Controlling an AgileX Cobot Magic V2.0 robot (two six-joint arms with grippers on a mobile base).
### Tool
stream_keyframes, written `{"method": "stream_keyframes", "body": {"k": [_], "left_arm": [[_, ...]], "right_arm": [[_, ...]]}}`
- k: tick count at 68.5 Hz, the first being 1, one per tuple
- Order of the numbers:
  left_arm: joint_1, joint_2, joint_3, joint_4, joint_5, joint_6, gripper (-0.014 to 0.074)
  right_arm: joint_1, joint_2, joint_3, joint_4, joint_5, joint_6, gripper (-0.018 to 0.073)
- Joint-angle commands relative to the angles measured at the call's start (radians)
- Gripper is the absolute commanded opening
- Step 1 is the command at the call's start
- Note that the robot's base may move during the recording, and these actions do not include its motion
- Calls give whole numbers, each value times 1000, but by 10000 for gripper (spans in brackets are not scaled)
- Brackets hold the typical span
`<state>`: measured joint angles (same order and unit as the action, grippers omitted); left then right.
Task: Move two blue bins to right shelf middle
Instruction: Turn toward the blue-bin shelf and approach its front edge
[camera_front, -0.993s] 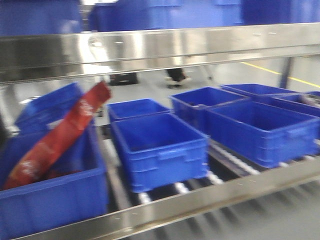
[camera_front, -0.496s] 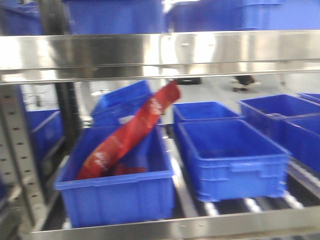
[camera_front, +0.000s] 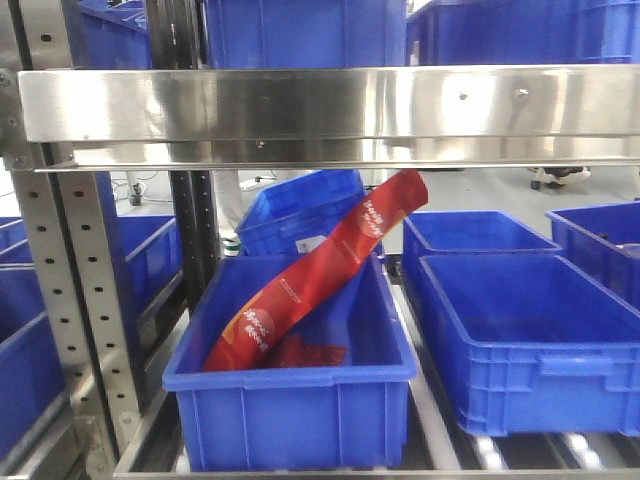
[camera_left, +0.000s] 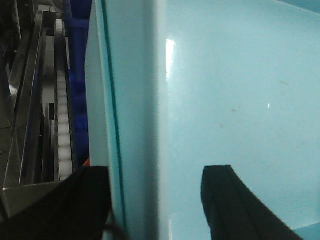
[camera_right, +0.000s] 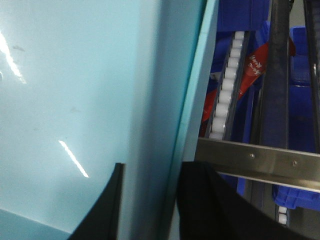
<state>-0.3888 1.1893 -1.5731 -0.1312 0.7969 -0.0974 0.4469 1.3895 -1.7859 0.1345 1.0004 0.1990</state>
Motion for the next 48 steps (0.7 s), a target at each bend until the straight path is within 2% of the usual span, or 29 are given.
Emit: {"method": "stream_keyframes", "body": {"k": [1,48], "left_arm": [[-3,-18,-16,-17,-60,40,-111],[-3,-18,-16,-17,-60,40,-111]], "right_arm": [[-4,-14,-18,-1,-90,-18,-154],[-4,-14,-18,-1,-90,-18,-154]]}}
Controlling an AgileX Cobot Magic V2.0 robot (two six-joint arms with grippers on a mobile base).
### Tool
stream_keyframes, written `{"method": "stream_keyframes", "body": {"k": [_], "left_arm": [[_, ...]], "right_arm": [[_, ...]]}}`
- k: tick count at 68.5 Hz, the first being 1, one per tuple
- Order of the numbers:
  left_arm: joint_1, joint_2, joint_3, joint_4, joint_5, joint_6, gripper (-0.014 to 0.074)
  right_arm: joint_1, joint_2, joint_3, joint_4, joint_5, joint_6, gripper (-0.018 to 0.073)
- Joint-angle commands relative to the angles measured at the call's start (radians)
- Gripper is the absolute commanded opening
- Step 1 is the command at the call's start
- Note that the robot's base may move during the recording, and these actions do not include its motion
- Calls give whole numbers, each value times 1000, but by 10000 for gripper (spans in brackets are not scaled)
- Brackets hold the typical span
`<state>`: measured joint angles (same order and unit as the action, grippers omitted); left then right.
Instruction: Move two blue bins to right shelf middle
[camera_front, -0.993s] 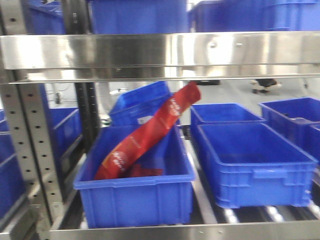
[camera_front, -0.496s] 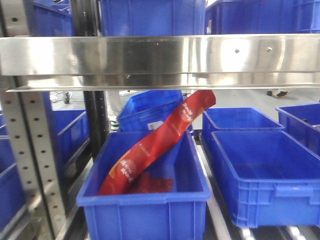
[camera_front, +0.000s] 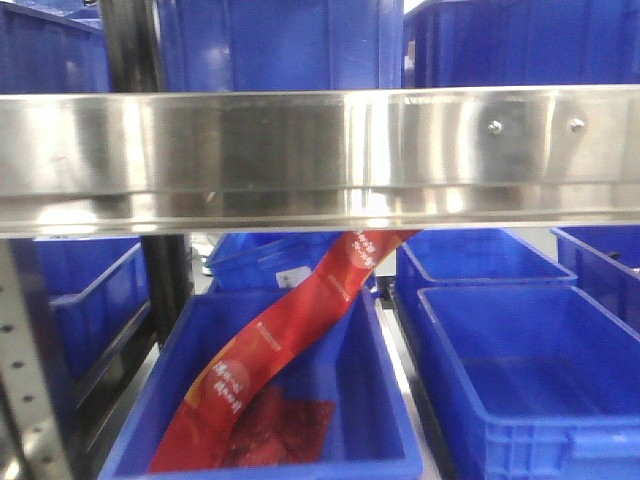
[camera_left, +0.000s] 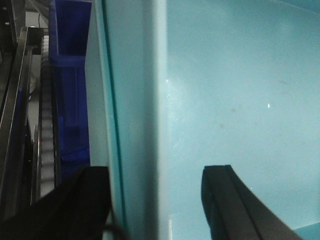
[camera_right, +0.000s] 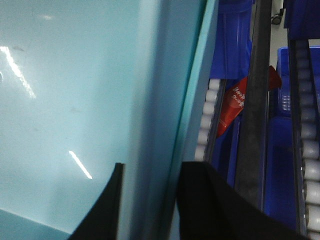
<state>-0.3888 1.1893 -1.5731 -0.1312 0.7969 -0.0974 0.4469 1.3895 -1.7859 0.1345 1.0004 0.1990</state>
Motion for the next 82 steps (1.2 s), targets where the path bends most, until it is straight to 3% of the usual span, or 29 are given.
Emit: {"method": "stream_keyframes", "body": {"k": [1,82], "left_arm": [[-3,-18,-16,-17,-60,40,-111],[-3,-18,-16,-17,-60,40,-111]], "right_arm": [[-4,-14,-18,-1,-90,-18,-154],[-4,-14,-18,-1,-90,-18,-154]]}}
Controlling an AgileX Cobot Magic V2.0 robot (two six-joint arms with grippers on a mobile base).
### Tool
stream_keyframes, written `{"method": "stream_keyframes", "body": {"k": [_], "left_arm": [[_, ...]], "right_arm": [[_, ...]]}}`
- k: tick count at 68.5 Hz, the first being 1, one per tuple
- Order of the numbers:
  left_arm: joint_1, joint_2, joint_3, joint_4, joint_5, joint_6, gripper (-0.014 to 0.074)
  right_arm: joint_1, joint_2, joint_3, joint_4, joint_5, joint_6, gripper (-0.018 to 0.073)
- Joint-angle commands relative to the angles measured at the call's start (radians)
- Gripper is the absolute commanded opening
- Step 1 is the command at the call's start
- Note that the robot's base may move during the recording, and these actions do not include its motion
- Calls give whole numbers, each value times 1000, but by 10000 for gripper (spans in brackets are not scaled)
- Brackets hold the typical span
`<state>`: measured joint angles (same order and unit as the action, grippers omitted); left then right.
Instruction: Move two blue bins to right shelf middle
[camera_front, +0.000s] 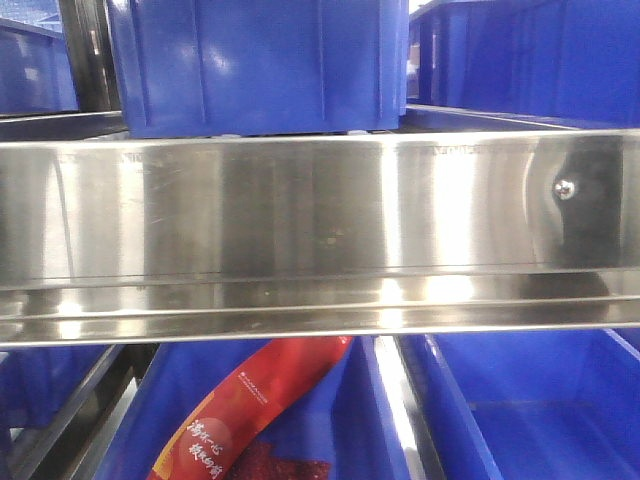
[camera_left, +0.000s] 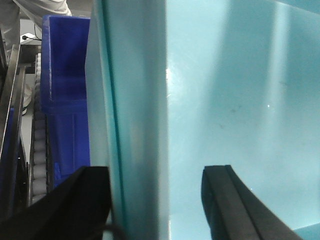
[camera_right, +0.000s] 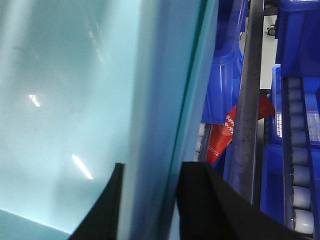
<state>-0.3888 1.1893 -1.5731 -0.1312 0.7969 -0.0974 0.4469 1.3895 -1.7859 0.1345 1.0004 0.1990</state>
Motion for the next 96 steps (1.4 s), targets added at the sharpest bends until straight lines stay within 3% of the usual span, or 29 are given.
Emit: {"method": "stream_keyframes", "body": {"k": [1,71,89,96], "left_arm": [[-3,-18,-16,-17,-60,40,-111],[-3,-18,-16,-17,-80,40,-111],[-3,3,-1,-7,152,40,-111],[-3,19,44,5,166,40,-111]], "right_arm": [[-4,-14,-18,-1,-90,-18,-154],[-4,-14,-18,-1,-90,-18,-154],[-4,-11,29,-1,13,-18,-154],[-4,-5,95,-3,5,-18,-154]]}}
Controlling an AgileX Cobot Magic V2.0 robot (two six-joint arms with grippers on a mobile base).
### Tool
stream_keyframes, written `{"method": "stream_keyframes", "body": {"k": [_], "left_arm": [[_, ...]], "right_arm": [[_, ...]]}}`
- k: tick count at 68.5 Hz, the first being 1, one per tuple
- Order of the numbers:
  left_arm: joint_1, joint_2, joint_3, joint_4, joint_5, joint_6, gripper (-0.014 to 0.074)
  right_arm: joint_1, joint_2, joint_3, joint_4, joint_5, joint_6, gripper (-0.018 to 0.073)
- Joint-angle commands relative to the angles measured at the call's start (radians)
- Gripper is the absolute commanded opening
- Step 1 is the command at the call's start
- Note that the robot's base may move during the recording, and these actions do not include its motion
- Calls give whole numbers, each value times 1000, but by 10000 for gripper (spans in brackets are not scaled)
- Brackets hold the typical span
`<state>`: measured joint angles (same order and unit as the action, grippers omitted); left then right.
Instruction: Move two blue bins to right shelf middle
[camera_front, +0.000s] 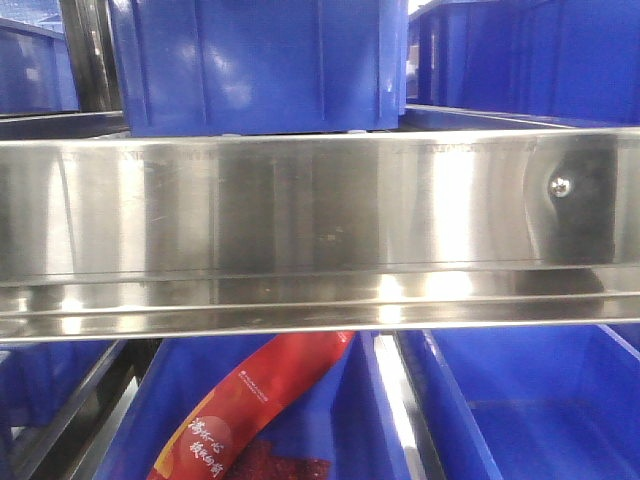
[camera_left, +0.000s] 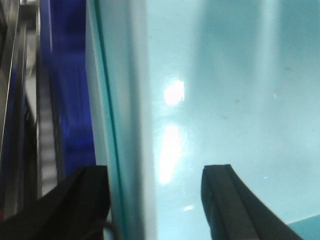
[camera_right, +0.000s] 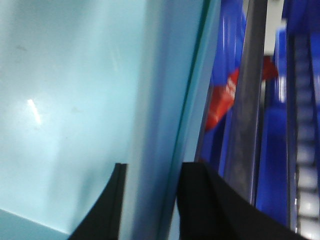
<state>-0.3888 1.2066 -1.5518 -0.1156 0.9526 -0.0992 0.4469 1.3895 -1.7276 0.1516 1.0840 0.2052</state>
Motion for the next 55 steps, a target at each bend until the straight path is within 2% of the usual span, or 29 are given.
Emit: {"method": "stream_keyframes", "body": {"k": [1,19,39,46,48,53,55], "left_arm": [[-3,5,36,-10,8,41,-111],[-3,69,206,-10,-28,41,-111],[-3,117,262,6,-59,41,-104],[-3,128,262,16,-57,41,-27],[-3,128,262,16,-57,43,21],[-3,128,262,20,-57,43,132],[-3,128,262,23,-59,43,186]], "right_arm": [[-4,-3,41,-22,-81,-24,-154],[-4,44,187,-24,-158,-24,-154],[-4,115,196,-28,-158,-24,-154],[-4,123,196,-28,-158,-24,-117],[-4,123,196,-28,-158,-24,-95],[-4,123,196,-28,-158,-24,13],[-4,123,196,-28,-156,-24,87]]}}
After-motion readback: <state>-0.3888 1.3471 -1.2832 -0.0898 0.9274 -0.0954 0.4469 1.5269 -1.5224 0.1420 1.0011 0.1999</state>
